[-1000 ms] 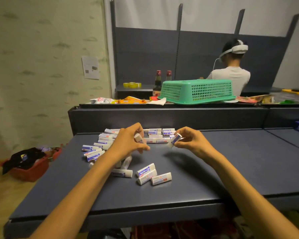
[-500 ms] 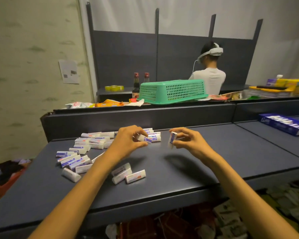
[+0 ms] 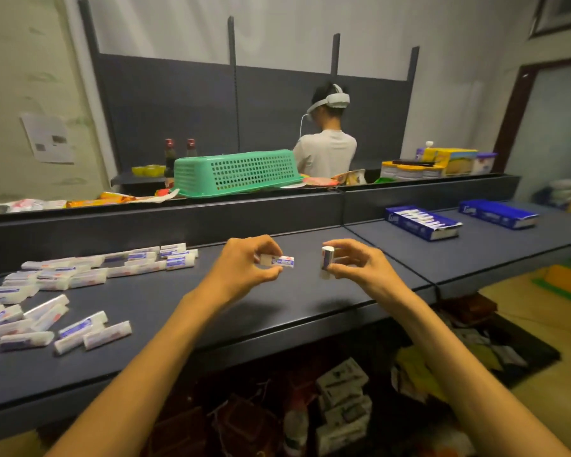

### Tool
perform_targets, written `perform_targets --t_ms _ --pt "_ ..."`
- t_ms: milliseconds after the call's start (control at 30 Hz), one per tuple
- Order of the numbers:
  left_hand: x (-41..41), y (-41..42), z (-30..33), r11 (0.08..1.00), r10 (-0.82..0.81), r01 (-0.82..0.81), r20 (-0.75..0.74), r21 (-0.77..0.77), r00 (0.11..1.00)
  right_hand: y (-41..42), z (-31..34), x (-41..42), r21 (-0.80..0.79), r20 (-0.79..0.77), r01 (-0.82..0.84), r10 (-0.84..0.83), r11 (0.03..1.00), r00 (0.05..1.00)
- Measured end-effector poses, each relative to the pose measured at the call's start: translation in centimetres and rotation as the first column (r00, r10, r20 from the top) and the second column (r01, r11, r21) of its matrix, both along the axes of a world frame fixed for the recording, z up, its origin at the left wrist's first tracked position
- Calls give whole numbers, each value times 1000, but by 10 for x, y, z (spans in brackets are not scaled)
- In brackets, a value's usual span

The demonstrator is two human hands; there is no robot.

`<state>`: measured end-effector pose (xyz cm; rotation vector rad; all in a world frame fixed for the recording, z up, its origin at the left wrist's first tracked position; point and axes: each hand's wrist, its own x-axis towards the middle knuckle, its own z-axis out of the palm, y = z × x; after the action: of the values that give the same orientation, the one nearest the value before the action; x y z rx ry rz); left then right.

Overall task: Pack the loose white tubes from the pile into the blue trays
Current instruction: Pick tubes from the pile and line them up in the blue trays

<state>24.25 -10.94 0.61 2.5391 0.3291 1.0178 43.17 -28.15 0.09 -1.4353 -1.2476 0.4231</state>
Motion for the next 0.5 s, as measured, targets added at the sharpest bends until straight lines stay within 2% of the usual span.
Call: perform_targets --t_ms 233,500 --pt "96 -66 -1 995 -83 83 -14 50 996 -83 -6 84 -13 -102 129 -129 992 986" --pt "207 -104 -3 984 -164 166 -43 61 986 -142 -13 176 -9 -28 251 -251 968 968"
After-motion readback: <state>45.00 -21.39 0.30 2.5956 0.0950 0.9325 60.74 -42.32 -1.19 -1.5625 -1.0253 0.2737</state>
